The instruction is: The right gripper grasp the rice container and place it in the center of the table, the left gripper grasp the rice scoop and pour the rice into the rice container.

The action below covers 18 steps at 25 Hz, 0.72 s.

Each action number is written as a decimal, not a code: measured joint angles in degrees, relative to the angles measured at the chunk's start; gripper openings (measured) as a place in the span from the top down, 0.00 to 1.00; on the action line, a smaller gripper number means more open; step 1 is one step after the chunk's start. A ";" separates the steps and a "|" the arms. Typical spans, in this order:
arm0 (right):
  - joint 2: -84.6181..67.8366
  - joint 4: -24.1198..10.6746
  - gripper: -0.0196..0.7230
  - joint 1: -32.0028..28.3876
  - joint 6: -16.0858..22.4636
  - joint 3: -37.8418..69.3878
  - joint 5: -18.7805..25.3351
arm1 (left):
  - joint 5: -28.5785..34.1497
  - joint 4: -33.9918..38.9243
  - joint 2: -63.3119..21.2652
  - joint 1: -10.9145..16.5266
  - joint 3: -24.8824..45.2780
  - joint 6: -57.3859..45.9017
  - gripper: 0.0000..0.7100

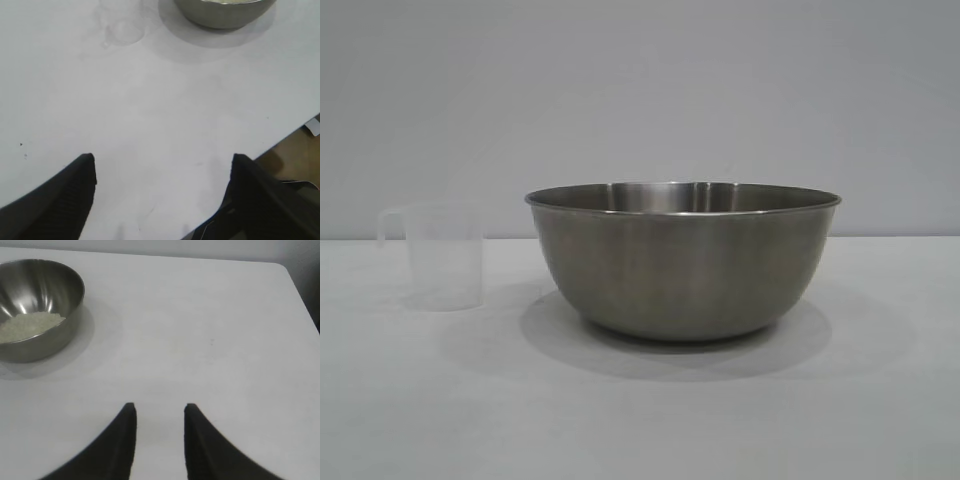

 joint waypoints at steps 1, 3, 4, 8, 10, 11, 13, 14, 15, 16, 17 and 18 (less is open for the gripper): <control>0.00 0.00 0.66 0.00 0.00 0.00 0.00 | 0.00 0.00 0.00 0.00 0.00 0.00 0.31; 0.00 0.00 0.66 0.00 0.00 0.00 0.00 | 0.00 0.00 0.00 0.00 0.00 0.00 0.31; 0.00 0.00 0.66 0.00 0.00 0.00 0.00 | 0.00 0.00 0.00 0.00 0.00 0.00 0.31; 0.00 0.00 0.66 0.00 0.00 0.00 0.00 | 0.00 0.00 -0.13 0.00 0.00 0.00 0.31; 0.00 0.00 0.66 0.00 0.00 0.00 0.00 | 0.00 0.00 -0.66 0.29 0.00 0.00 0.31; 0.00 0.00 0.66 0.00 0.00 0.00 0.00 | 0.00 0.00 -0.79 1.27 0.00 0.00 0.31; 0.00 0.00 0.66 0.00 0.00 0.00 0.00 | 0.00 0.00 -1.16 4.45 0.00 0.00 0.31; 0.00 0.00 0.66 0.00 0.00 0.00 0.00 | 0.00 0.00 -1.18 6.62 0.00 0.00 0.31; 0.00 0.00 0.66 0.00 0.00 0.00 0.00 | 0.00 0.00 -1.41 8.90 0.00 0.00 0.31; 0.00 0.00 0.66 0.00 0.00 0.00 0.00 | 0.00 0.00 -1.65 10.86 0.00 0.00 0.31; 0.00 0.00 0.66 0.00 0.00 0.00 0.00 | 0.00 0.00 -2.39 13.20 0.00 0.00 0.31; 0.00 0.00 0.66 0.00 0.00 0.00 0.00 | 0.00 0.00 -3.19 15.44 0.00 0.00 0.31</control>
